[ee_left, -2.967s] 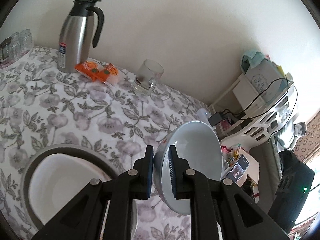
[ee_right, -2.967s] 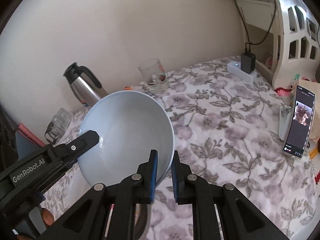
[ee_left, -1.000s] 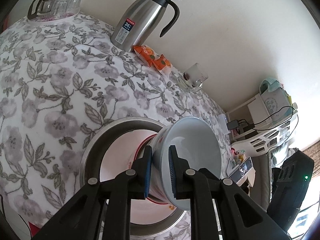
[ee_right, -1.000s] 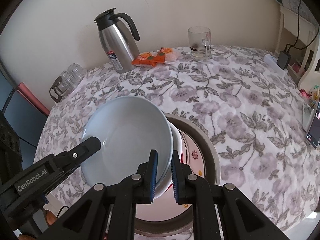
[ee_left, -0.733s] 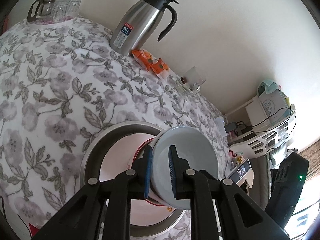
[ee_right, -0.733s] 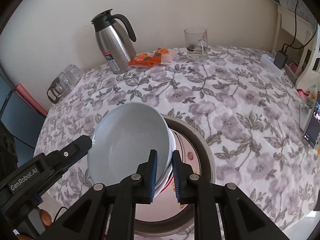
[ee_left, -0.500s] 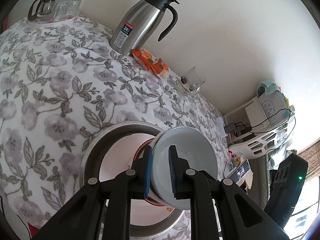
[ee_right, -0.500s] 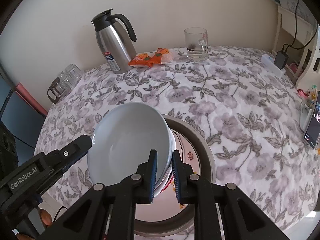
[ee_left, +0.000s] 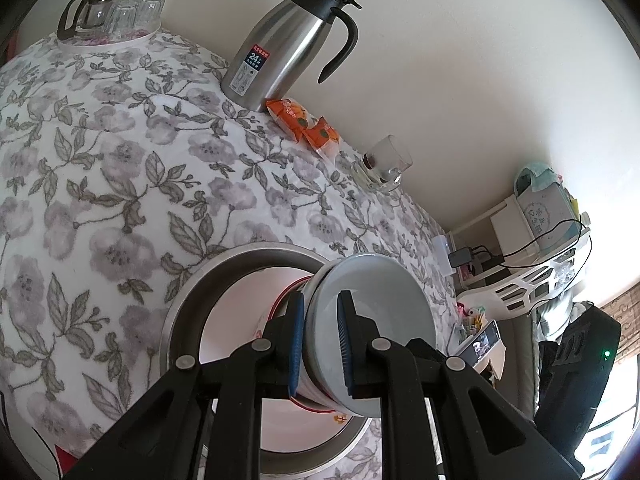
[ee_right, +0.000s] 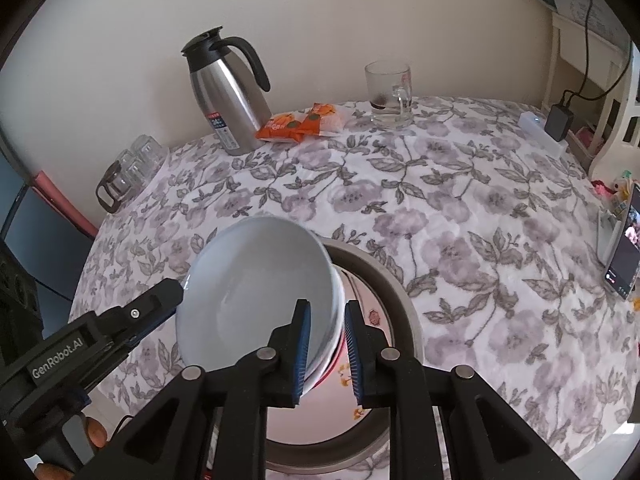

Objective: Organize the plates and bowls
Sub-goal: 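Lower the round white bowl onto the stacked bowls in the basin, then open both tools to release the round bowl and withdraw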

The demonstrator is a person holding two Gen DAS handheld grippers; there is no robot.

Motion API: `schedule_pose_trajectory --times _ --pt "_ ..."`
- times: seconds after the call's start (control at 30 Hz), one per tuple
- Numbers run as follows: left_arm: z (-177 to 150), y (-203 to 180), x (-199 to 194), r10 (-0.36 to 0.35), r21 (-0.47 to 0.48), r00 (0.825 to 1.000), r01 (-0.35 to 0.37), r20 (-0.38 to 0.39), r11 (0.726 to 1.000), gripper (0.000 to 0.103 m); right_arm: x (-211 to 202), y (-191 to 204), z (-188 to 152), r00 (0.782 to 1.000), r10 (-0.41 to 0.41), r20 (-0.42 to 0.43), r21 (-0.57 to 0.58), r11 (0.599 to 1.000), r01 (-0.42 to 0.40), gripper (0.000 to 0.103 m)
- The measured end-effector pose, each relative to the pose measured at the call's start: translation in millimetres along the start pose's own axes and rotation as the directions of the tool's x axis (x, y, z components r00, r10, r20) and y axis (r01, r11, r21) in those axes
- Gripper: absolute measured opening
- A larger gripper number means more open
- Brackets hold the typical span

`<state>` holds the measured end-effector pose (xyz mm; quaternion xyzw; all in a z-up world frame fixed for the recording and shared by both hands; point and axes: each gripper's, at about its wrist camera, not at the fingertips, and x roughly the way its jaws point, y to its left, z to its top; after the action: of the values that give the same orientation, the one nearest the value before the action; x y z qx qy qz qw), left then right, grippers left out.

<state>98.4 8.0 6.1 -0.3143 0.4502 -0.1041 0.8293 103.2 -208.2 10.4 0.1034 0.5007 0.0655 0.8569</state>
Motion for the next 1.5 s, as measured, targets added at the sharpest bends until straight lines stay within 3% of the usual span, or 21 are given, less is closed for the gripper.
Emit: schedule_pose_trajectory --times 0.4,0.67,0.73,0.8,1.03,1.1,1.17,1.3,1.43,1.5 --pt "-1 -2 -1 -0.009 0.009 1.0 0.009 0.008 1.0 0.015 4 2 -4 1.0 0.005 -0.001 -0.026 1.0 -0.005 0.017" --pt "-5 -7 -16 0.008 0.064 0.999 -0.012 0.051 0.998 0.019 -10 -4 -6 0.999 0.028 0.032 -0.005 1.0 -0.028 0.018" --pt "-6 -7 -19 0.014 0.075 0.998 -0.019 0.061 0.997 0.025 -17 -4 -7 0.998 0.038 0.043 -0.01 0.999 -0.038 0.018" --pt "-9 -7 -27 0.031 0.091 0.996 -0.039 0.088 0.995 0.04 -22 -2 -10 0.998 0.043 0.053 -0.02 0.999 -0.042 0.019" --pt "-13 1 -43 0.152 0.107 0.974 -0.171 0.165 0.979 0.059 -36 -5 -31 0.995 0.027 0.093 -0.032 0.999 -0.024 0.034" --pt "-14 9 -43 0.182 0.091 0.971 -0.198 0.157 0.976 0.06 -38 -7 -37 0.995 0.014 0.096 -0.036 0.999 -0.01 0.039" --pt "-16 16 -44 0.201 0.083 0.968 -0.214 0.149 0.973 0.062 -39 -10 -42 0.995 0.001 0.098 -0.039 0.999 0.003 0.055" --pt "-18 22 -40 0.268 0.119 0.955 -0.283 0.13 0.952 0.081 -37 -13 -50 0.995 -0.042 0.094 -0.056 0.997 0.047 0.063" --pt "-23 25 -34 0.321 0.168 0.94 -0.337 0.113 0.927 0.082 -31 -22 -56 0.994 -0.074 0.082 -0.041 0.996 0.078 0.072" --pt "-27 25 -32 0.344 0.197 0.933 -0.359 0.107 0.912 0.09 -26 -24 -59 0.994 -0.088 0.071 -0.043 0.995 0.091 0.076"
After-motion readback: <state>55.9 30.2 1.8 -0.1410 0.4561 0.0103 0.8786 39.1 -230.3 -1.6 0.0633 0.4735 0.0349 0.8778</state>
